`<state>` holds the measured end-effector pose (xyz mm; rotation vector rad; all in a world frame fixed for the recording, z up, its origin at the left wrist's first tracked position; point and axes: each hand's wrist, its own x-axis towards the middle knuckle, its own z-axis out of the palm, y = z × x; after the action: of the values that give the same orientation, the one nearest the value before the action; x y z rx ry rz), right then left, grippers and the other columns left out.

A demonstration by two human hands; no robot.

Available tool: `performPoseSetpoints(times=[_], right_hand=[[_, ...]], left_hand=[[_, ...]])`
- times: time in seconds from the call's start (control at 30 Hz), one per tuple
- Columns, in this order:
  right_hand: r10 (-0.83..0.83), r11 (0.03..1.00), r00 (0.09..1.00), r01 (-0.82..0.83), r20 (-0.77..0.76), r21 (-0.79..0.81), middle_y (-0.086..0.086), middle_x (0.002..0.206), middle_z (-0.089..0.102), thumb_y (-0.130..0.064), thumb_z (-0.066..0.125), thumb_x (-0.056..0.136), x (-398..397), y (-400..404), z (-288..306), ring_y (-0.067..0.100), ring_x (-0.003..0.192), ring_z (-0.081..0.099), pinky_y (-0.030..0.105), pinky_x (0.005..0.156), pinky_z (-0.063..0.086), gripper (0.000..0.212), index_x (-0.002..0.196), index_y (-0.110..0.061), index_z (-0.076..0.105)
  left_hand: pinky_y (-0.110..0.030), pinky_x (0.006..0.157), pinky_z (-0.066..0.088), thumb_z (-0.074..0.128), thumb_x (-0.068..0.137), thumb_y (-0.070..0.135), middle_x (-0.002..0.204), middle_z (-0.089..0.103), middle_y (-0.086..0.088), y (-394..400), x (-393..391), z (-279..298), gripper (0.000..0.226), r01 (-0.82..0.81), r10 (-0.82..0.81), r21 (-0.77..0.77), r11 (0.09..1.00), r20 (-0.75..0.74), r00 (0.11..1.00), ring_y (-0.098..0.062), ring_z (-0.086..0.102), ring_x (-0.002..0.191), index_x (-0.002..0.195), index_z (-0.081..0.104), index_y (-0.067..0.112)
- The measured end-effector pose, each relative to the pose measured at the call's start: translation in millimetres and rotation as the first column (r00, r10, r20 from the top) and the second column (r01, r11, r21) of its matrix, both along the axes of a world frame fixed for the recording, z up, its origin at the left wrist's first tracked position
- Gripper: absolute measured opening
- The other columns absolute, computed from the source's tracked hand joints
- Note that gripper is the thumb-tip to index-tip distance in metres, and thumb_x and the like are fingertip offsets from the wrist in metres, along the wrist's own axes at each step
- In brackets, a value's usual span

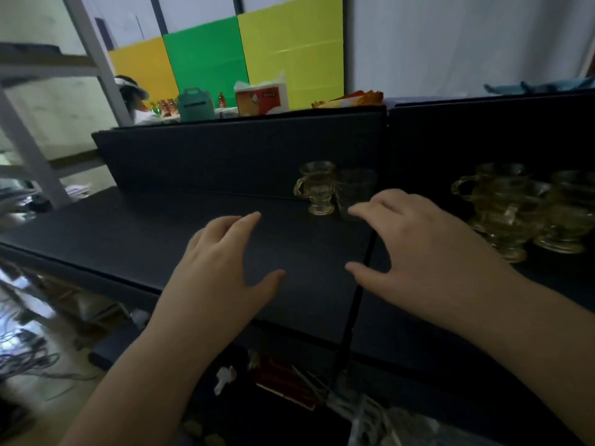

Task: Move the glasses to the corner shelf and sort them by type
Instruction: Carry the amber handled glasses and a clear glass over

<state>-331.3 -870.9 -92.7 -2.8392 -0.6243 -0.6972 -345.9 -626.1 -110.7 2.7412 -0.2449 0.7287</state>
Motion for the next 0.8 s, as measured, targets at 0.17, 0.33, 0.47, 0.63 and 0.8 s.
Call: performPoseSetpoints(times=[0.17, 0.33, 0.47, 0.63, 0.8], right_hand=[[-0.058, 0.998, 0.998, 0.058, -0.020, 0.003, -0.011, 0.131, 0.046, -0.065, 0.055, 0.082, 35.4, 18.3, 10.7, 0.011, 0.117, 0.047, 0.025, 0.091, 0.042, 0.070, 0.142, -0.032, 0.043], [-0.179, 0.984, 0.984, 0.179, -0.018, 0.008, -0.010, 0.131, 0.047, -0.064, 0.055, 0.081, 64.4, 34.3, 13.2, 0.011, 0.118, 0.047, 0.028, 0.095, 0.044, 0.071, 0.143, -0.031, 0.043], [-0.266, 0.962, 0.963, 0.267, -0.030, 0.051, -0.009, 0.125, 0.049, -0.063, 0.059, 0.080, 90.9, 51.9, 18.7, 0.012, 0.114, 0.049, 0.029, 0.091, 0.045, 0.069, 0.140, -0.033, 0.046], [-0.401, 0.913, 0.915, 0.404, -0.047, 0.062, -0.003, 0.135, 0.047, -0.062, 0.064, 0.082, 135.7, 64.0, 31.0, 0.015, 0.119, 0.047, 0.031, 0.090, 0.043, 0.074, 0.144, -0.031, 0.042], [-0.498, 0.855, 0.857, 0.511, -0.135, 0.090, 0.003, 0.137, 0.045, -0.068, 0.062, 0.079, 159.9, 62.7, 12.4, 0.022, 0.120, 0.048, 0.038, 0.095, 0.047, 0.082, 0.147, -0.029, 0.039]], left_hand=[[-0.028, 0.103, 0.033, 0.064, 0.077, 0.060, 0.146, 0.034, 0.014, 18.6, 45.7, 1.7, 0.084, 0.058, -0.059, -0.051, 0.997, -0.002, 0.998, -0.009, 0.030, 0.135, 0.150, 0.028, 0.036], [-0.029, 0.103, 0.033, 0.060, 0.075, 0.064, 0.145, 0.036, 0.011, 32.4, 106.5, 8.8, 0.085, 0.180, -0.180, -0.052, 0.982, 0.017, 0.984, -0.013, 0.034, 0.134, 0.149, 0.031, 0.036], [-0.031, 0.105, 0.032, 0.062, 0.078, 0.062, 0.149, 0.032, 0.010, 33.6, 151.5, 26.9, 0.085, 0.301, -0.302, -0.041, 0.953, -0.015, 0.953, -0.012, 0.031, 0.136, 0.150, 0.025, 0.037], [-0.039, 0.105, 0.035, 0.066, 0.078, 0.061, 0.154, 0.025, 0.003, 15.3, 217.9, 45.1, 0.088, 0.374, -0.374, -0.033, 0.927, -0.013, 0.927, -0.019, 0.031, 0.138, 0.151, 0.023, 0.036], [-0.044, 0.110, 0.031, 0.063, 0.079, 0.062, 0.158, 0.013, -0.004, -4.9, 247.5, 23.1, 0.092, 0.415, -0.422, -0.085, 0.906, -0.099, 0.901, -0.027, 0.021, 0.142, 0.152, 0.017, 0.031]])
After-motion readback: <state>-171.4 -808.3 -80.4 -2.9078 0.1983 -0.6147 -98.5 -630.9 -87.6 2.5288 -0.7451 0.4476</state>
